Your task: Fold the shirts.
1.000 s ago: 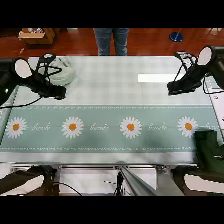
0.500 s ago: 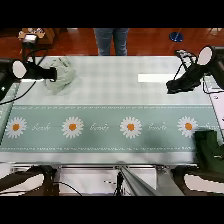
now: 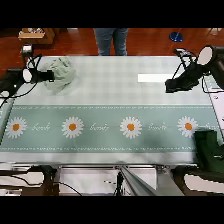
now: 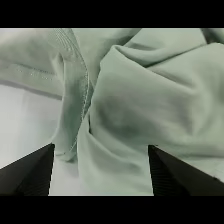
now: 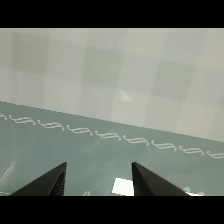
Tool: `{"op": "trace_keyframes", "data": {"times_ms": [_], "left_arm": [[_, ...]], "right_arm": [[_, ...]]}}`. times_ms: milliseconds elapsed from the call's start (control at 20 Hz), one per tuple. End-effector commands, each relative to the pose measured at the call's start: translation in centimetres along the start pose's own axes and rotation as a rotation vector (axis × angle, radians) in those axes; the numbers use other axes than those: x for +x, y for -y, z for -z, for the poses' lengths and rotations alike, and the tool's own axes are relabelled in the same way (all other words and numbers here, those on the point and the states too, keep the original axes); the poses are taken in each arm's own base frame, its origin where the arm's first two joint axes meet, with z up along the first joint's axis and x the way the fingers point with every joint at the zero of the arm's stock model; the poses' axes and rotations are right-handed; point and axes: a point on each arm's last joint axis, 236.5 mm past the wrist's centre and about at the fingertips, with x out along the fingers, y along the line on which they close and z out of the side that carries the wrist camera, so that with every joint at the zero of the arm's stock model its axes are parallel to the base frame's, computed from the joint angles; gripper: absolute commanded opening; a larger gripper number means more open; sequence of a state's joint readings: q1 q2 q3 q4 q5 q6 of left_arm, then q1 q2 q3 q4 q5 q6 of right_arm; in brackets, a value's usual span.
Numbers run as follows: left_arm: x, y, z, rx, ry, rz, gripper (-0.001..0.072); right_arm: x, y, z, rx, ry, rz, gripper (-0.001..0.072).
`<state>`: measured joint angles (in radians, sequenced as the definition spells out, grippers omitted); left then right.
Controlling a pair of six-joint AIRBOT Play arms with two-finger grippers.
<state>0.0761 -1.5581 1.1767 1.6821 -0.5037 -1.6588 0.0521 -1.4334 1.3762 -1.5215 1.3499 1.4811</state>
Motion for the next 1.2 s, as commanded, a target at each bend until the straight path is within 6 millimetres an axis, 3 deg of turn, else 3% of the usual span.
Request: {"op": "trace_keyframes", "data": {"times_ms": [0, 100, 300, 400, 500, 550, 650, 750, 850, 900, 1000, 1150], "left_arm": [[2.8, 0.1, 0.6, -0.005, -0.001, 0.003, 0.072], [3.5, 0.2, 0.8, -0.01, -0.009, 0.007, 0.0702], [3.3, 0.2, 0.9, -0.01, -0.032, 0.004, 0.0028], [2.0, 0.0, -0.7, -0.012, -0.032, -0.001, 0.0026], [-1.0, 0.0, -4.9, -0.014, 0.022, -0.004, 0.0025], [-3.4, 0.1, -7.7, -0.017, 0.077, -0.004, 0.0025], [-10.1, 0.8, -14.5, -0.015, 0.248, 0.01, 0.0025], [-19.0, 2.3, -20.3, -0.012, 0.435, 0.047, 0.0024], [-28.8, 4.6, -23.7, 0.004, 0.616, 0.103, 0.0024], [-33.7, 5.8, -24.5, 0.014, 0.701, 0.138, 0.0024], [-41.7, 7.8, -24.4, 0.032, 0.825, 0.21, 0.0024], [-49.7, 9.9, -22.2, 0.062, 0.92, 0.311, 0.0025]], "right_arm": [[0.0, -0.3, 0.0, 0.002, 0.001, -0.01, 0.0486], [0.0, -0.8, -0.1, 0.007, 0.003, -0.032, 0.0486], [-0.1, -1.9, -0.2, 0.018, 0.008, -0.081, 0.0485], [-0.1, -1.8, -0.2, 0.016, 0.006, -0.075, 0.0475], [-0.3, -1.4, 0.0, 0.011, 0.005, -0.059, 0.0466], [-0.5, -1.3, 0.1, 0.008, 0.003, -0.051, 0.0466], [-1.2, -1.0, 0.7, 0.003, -0.007, -0.035, 0.0465], [-2.5, -0.9, 1.3, -0.001, -0.002, -0.026, 0.0465], [-4.2, -0.8, 1.6, -0.005, 0.025, -0.018, 0.0465], [-5.3, -0.9, 1.7, -0.006, 0.049, -0.016, 0.0465], [-7.4, -1.0, 1.8, -0.009, 0.107, -0.012, 0.0465], [-10.7, -1.2, 2.1, -0.014, 0.193, -0.004, 0.0465]]}}
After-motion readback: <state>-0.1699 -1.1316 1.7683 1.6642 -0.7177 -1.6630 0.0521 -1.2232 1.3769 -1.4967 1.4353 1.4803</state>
